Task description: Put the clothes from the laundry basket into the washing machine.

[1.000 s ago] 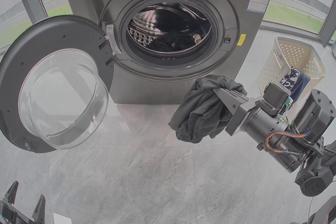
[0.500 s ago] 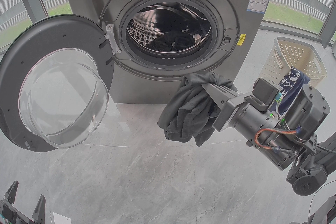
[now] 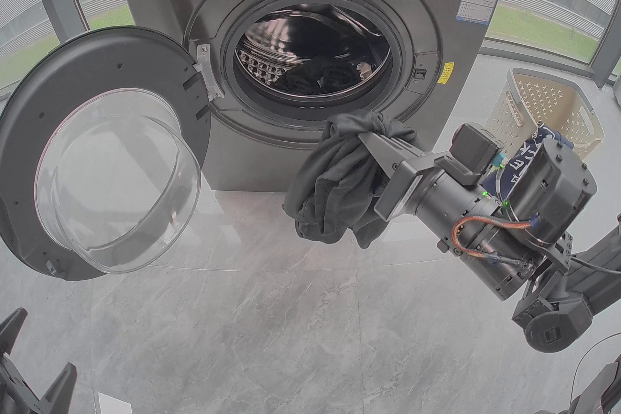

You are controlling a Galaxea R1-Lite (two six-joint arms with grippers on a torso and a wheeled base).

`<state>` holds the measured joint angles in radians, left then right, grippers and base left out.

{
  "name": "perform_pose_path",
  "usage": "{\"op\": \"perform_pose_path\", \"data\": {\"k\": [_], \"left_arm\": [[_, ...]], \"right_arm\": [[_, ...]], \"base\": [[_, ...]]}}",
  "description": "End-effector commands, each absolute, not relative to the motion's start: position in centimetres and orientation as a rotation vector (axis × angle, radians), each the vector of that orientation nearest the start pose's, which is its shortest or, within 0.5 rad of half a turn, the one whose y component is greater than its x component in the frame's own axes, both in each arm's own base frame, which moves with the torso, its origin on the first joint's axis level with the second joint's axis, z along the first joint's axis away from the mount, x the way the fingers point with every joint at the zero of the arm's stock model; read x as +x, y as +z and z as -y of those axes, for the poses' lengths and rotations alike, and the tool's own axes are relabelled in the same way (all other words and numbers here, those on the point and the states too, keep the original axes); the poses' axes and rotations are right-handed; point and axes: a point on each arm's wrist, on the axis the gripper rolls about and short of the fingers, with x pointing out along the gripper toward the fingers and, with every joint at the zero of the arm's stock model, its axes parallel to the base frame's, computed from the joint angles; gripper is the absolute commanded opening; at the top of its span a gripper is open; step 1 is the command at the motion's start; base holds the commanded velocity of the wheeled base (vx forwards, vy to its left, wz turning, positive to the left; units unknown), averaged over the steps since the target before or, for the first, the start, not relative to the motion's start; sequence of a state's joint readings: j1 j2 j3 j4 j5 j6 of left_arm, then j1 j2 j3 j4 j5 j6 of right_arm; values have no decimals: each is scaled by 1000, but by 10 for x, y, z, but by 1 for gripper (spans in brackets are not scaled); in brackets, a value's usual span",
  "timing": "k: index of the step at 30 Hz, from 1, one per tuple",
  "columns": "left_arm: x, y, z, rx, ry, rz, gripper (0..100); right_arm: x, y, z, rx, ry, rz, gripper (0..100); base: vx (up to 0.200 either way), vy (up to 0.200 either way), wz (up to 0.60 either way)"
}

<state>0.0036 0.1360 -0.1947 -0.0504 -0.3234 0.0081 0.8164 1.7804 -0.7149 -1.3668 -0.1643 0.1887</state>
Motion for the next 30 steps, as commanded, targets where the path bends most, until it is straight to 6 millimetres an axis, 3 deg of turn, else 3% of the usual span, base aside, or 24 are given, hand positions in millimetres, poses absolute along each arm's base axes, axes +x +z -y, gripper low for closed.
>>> {"op": "perform_pose_path", "data": {"k": [1,7,14,22,30], "left_arm": [[33,155,12,-7,-528,-171,100],[87,158,27,2,-680,-241,100],[143,146,54,10,-768,-301,100],[183,128,84,14,-807,-308,100],[200,128,97,-3,-827,-302,100]], "right_arm": [[235,216,-230,341,646,254,0],[253,225,-232,354,619,297,0],[258,227,-234,351,613,298,0],[263,237,-234,368,608,321,0],[262,236,-235,369,604,310,0]], "base": [[0,0,0],[0,0,0],[0,0,0],[0,0,0],[0,0,0]]}}
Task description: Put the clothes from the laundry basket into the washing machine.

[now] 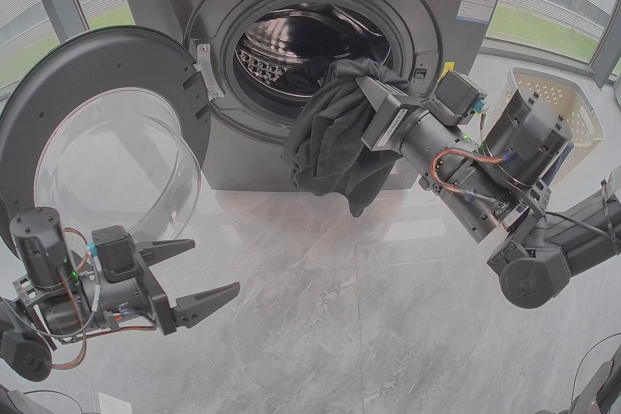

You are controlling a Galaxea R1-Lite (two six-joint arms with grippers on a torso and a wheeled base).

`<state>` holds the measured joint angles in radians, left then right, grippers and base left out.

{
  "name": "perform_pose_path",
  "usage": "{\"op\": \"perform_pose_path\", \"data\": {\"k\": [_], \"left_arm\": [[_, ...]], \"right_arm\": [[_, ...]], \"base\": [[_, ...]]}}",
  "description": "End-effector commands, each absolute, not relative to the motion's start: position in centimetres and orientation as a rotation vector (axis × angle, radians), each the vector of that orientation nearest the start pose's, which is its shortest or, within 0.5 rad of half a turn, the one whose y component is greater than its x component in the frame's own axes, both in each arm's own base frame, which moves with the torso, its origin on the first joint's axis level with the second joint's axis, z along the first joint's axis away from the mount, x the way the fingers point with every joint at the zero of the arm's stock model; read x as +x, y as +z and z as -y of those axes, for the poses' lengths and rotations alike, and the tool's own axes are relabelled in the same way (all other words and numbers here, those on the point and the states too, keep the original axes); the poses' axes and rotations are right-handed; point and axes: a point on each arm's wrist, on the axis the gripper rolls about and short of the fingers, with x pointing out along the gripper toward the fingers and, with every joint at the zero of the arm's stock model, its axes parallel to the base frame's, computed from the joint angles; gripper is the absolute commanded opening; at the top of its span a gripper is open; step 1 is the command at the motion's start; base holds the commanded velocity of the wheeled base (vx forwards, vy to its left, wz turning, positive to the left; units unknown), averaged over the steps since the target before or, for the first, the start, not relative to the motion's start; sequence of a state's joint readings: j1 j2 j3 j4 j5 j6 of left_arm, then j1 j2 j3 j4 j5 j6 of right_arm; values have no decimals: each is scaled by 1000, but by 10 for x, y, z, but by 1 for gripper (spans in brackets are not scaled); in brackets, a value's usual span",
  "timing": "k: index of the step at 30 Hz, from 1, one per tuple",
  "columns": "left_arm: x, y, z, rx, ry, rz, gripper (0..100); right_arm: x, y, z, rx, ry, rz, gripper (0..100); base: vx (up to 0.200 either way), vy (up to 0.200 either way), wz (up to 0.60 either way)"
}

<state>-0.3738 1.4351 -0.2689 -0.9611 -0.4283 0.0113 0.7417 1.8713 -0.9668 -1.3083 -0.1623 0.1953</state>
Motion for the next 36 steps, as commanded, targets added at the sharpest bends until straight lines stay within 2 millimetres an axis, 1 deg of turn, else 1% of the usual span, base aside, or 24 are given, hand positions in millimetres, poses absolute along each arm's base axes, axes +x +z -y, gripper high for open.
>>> {"op": "perform_pose_path", "data": {"k": [1,4,6,10,12,15,16,17,20,24,30,36], "left_arm": [[203,128,98,-7,-828,-305,100],[209,126,103,-10,-837,-314,100],[218,120,111,-26,-851,-342,100],[232,118,119,-47,-849,-351,100],[245,118,125,-77,-845,-357,100],[258,117,132,-124,-848,-367,100],[259,117,134,-128,-851,-368,100],[267,114,138,-132,-853,-372,100],[272,112,141,-132,-853,-372,100],[282,103,147,-133,-856,-371,100],[301,93,155,-139,-851,-313,100],[314,90,160,-165,-842,-303,100]], "right_arm": [[262,236,-235,369,602,308,0],[262,236,-235,369,600,308,0],[263,234,-234,366,596,303,0],[262,230,-232,359,595,290,0],[259,228,-231,355,597,281,0],[257,228,-232,355,601,277,0],[257,227,-232,354,601,274,0],[256,226,-232,352,603,270,0],[256,226,-232,353,604,271,0],[254,227,-232,356,607,276,0],[252,228,-231,357,608,279,0],[251,227,-230,356,609,276,0]], "base": [[0,0,0],[0,0,0],[0,0,0],[0,0,0],[0,0,0],[0,0,0],[0,0,0],[0,0,0],[0,0,0],[0,0,0],[0,0,0],[0,0,0]]}}
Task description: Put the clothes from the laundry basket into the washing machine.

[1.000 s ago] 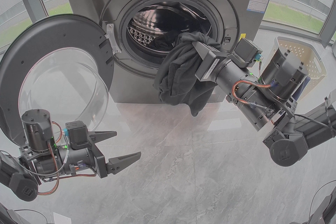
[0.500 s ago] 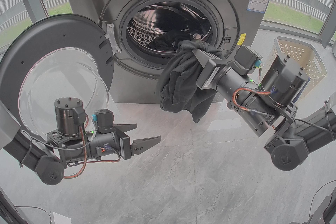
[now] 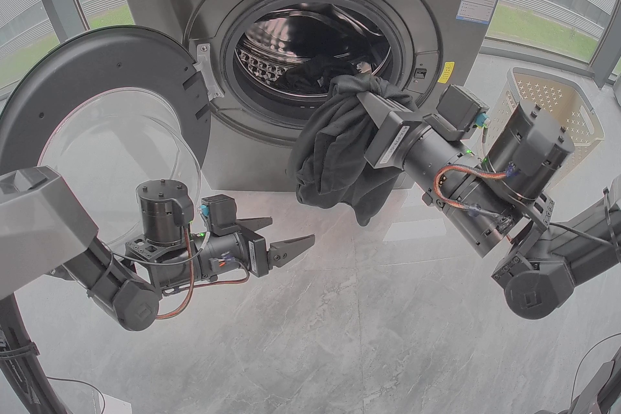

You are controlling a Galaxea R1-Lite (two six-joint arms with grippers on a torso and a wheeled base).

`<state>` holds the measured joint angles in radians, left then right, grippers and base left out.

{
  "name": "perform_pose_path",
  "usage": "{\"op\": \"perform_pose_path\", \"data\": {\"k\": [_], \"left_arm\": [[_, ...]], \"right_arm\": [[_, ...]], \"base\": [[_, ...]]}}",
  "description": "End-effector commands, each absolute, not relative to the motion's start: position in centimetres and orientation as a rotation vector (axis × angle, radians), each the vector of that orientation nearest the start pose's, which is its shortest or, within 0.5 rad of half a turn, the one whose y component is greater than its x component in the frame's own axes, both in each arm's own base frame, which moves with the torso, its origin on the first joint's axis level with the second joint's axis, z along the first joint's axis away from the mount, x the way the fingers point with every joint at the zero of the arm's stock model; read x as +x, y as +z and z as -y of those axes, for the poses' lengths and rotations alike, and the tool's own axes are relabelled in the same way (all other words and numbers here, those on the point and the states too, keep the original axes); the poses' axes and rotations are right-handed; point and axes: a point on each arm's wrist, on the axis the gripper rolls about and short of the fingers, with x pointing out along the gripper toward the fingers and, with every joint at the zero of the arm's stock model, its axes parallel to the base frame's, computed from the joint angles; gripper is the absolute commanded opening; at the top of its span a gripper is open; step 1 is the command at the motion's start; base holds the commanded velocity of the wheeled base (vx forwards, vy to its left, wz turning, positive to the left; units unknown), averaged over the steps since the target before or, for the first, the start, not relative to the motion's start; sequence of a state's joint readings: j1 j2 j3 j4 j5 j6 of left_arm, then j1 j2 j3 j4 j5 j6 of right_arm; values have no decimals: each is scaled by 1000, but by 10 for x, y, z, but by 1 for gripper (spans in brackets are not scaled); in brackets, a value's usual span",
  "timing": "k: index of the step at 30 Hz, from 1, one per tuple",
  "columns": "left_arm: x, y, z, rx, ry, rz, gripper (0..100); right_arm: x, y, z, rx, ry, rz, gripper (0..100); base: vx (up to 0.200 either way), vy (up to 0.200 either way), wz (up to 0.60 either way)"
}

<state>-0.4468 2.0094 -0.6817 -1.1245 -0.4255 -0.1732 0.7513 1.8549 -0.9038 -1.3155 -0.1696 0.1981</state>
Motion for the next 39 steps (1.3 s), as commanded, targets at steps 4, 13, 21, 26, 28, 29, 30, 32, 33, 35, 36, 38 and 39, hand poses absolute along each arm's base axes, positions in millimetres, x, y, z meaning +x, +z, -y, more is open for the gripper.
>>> {"op": "perform_pose_path", "data": {"k": [4,13,21,26,28,29,30,32,33,35,36,38,39], "left_arm": [[322,92,161,-170,-838,-284,100],[342,88,174,-194,-847,-257,100],[355,90,181,-195,-852,-221,100],[360,94,183,-195,-856,-194,100],[360,97,185,-195,-863,-180,100],[360,97,186,-195,-864,-181,100],[359,98,188,-197,-871,-178,100],[358,98,190,-197,-878,-167,100],[358,98,192,-197,-882,-161,100],[358,96,194,-197,-887,-157,100],[359,96,195,-197,-888,-151,100],[361,93,196,-199,-886,-148,100],[362,92,196,-199,-882,-145,100]], "right_arm": [[249,226,-230,355,613,272,0],[243,225,-236,357,636,264,0],[242,226,-235,360,638,264,0],[241,226,-235,361,638,266,0],[241,226,-236,361,639,267,0],[241,226,-235,361,638,267,0],[241,226,-235,362,639,268,0],[241,226,-235,362,638,269,0],[241,226,-236,362,639,268,0],[241,226,-236,364,639,271,0],[241,227,-236,364,640,273,0],[241,225,-235,361,639,266,0],[241,224,-235,360,639,264,0]], "base": [[0,0,0],[0,0,0],[0,0,0],[0,0,0],[0,0,0],[0,0,0],[0,0,0],[0,0,0],[0,0,0],[0,0,0],[0,0,0],[0,0,0],[0,0,0]]}}
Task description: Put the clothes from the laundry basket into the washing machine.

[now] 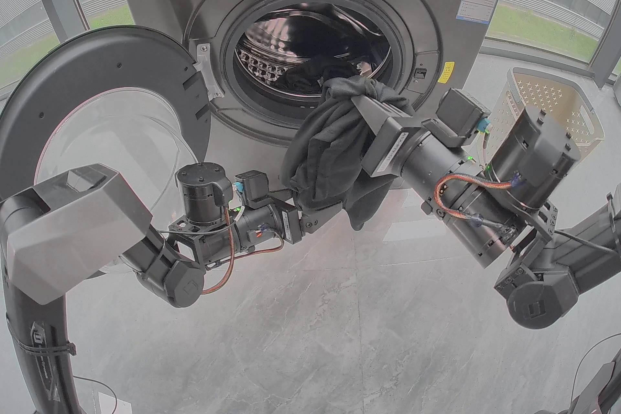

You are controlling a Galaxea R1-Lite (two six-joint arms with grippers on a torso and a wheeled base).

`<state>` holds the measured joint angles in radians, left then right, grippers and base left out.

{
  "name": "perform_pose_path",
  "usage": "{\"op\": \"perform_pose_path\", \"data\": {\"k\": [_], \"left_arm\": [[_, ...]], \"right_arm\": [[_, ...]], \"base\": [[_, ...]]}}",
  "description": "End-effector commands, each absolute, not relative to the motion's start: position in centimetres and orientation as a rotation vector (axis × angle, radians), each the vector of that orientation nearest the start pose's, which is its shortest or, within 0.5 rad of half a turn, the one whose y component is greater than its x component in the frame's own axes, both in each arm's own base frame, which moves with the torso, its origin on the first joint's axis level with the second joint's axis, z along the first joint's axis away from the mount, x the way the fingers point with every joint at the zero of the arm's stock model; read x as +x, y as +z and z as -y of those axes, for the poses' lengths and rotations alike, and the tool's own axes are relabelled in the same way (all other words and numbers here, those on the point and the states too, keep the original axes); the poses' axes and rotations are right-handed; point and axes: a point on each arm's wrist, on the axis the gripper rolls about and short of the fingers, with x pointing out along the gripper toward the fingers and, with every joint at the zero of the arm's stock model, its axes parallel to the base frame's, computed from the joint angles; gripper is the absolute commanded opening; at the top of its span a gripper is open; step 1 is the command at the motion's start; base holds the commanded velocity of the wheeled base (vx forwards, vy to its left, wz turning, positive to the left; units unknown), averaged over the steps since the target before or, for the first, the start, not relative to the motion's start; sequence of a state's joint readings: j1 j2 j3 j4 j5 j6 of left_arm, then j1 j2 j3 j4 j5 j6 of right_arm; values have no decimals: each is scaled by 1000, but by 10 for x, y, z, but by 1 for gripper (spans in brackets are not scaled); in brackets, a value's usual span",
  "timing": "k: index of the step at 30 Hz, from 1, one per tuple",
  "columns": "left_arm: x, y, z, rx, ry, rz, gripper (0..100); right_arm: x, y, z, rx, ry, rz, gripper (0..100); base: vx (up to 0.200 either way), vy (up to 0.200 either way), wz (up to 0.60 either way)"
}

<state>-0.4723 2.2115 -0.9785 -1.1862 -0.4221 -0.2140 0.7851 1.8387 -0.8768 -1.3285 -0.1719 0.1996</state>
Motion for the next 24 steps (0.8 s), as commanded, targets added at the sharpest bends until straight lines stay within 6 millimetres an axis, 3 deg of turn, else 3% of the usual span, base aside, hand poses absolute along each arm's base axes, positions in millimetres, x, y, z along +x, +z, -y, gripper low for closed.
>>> {"op": "perform_pose_path", "data": {"k": [1,5,6,10,15,22,24], "left_arm": [[362,93,196,-199,-877,-138,100],[362,93,199,-204,-855,-126,100],[362,93,199,-205,-855,-125,0],[357,97,199,-215,-861,-112,0],[337,102,199,-216,-871,-94,0],[288,116,191,-219,-920,-72,0],[283,118,191,-219,-928,-67,0]], "right_arm": [[241,224,-234,360,638,264,0],[240,223,-234,358,637,262,0],[240,223,-234,358,637,260,0],[241,223,-233,356,636,259,0],[244,220,-231,351,626,254,0],[245,211,-229,340,620,232,0],[246,209,-230,336,618,226,0]], "base": [[0,0,0],[0,0,0],[0,0,0],[0,0,0],[0,0,0],[0,0,0],[0,0,0]]}}
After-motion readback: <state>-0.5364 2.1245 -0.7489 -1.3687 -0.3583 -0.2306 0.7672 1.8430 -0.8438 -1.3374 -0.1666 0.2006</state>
